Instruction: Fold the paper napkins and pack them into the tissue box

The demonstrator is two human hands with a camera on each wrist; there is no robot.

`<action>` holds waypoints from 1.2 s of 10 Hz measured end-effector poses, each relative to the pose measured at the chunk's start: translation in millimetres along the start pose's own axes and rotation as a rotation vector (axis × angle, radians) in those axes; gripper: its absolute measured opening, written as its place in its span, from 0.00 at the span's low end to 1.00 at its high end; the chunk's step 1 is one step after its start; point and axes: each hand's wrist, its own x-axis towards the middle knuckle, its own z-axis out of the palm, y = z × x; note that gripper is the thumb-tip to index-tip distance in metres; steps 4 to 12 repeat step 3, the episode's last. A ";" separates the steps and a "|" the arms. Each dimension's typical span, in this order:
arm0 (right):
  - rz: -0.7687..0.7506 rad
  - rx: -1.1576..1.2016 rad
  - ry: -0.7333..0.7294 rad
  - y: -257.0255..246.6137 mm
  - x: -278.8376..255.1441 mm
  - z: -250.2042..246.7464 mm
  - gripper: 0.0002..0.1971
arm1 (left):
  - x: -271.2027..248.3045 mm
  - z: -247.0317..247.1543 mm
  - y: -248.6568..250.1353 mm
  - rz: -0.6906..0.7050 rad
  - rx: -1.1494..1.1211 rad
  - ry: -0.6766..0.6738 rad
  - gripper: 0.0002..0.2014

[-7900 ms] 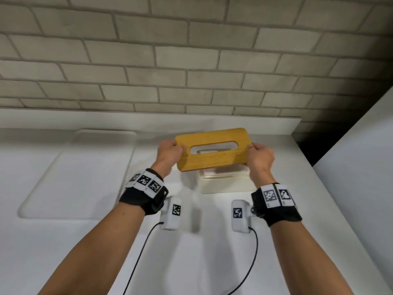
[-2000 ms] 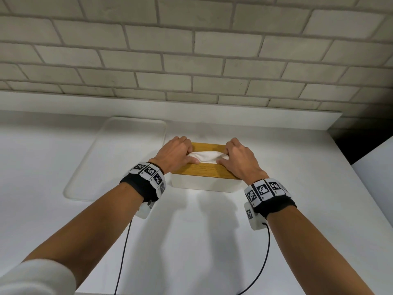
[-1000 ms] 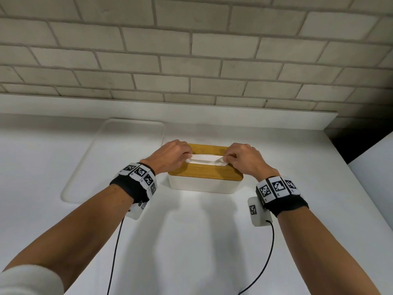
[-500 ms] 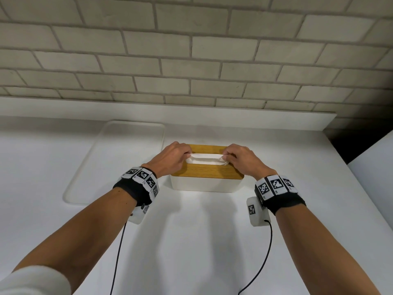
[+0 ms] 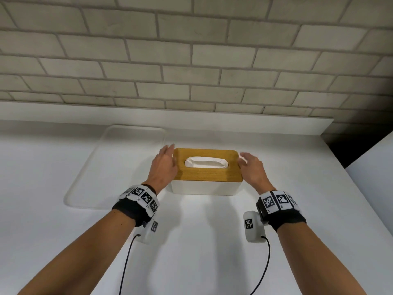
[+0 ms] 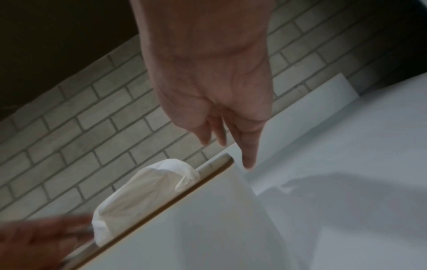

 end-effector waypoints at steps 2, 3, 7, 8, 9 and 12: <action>0.103 -0.142 -0.063 6.2 -8.6 8.5 0.22 | -8.0 2.8 7.7 -0.274 -0.046 -0.063 0.16; 0.103 -0.104 -0.067 6.2 -10.4 6.7 0.19 | -8.4 3.2 7.0 -0.297 -0.070 -0.052 0.16; 0.103 -0.104 -0.067 6.2 -10.4 6.7 0.19 | -8.4 3.2 7.0 -0.297 -0.070 -0.052 0.16; 0.103 -0.104 -0.067 6.2 -10.4 6.7 0.19 | -8.4 3.2 7.0 -0.297 -0.070 -0.052 0.16; 0.103 -0.104 -0.067 6.2 -10.4 6.7 0.19 | -8.4 3.2 7.0 -0.297 -0.070 -0.052 0.16; 0.103 -0.104 -0.067 6.2 -10.4 6.7 0.19 | -8.4 3.2 7.0 -0.297 -0.070 -0.052 0.16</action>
